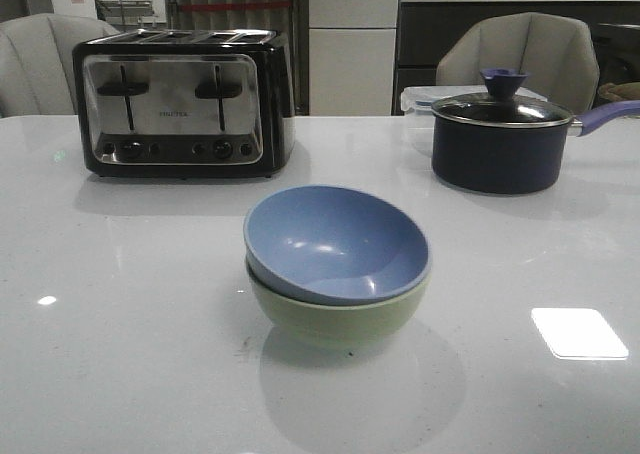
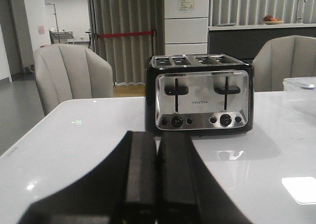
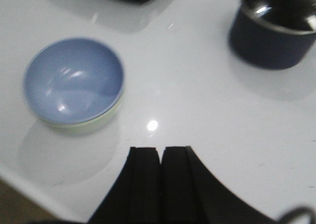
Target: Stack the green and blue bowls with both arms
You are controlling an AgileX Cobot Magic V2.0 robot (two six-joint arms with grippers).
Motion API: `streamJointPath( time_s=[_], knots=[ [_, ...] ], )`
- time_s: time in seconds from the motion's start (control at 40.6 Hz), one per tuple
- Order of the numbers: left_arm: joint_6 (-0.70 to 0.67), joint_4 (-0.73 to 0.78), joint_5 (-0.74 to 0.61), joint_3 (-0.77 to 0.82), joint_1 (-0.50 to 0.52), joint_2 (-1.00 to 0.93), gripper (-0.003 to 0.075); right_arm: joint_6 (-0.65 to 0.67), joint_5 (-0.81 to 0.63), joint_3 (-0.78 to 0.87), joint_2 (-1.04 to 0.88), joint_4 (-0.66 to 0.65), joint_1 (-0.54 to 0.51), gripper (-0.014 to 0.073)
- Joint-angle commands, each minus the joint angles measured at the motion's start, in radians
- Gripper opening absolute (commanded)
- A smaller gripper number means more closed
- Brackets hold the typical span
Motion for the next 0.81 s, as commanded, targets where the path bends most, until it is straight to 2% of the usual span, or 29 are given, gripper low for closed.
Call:
streamJointPath(
  time_s=[0.0,0.123,0.344,0.517,0.787],
  knots=[
    [-0.011,-0.010,-0.092,0.003,0.002,-0.021,0.0093,-0.010,-0.224,0.079,-0.123,0.000,-0.100,0.0052],
    [-0.011,-0.010,-0.092,0.003,0.002,-0.021,0.0093,-0.010,-0.355,0.228,-0.273,0.001,-0.175,0.0052],
    [-0.011,-0.010,-0.092,0.003,0.002,-0.021,0.0093,-0.010,-0.400,0.377,-0.459,0.002,-0.190,0.0052],
    [-0.011,-0.010,-0.092,0.003,0.002,-0.021,0.0093,-0.010,-0.426,0.434,-0.497,0.002,-0.190,0.0052],
    [-0.011,-0.010,-0.092,0.003,0.002,-0.019,0.0093,-0.010,-0.423,0.435,-0.497,0.002,-0.190,0.0052]
  ],
)
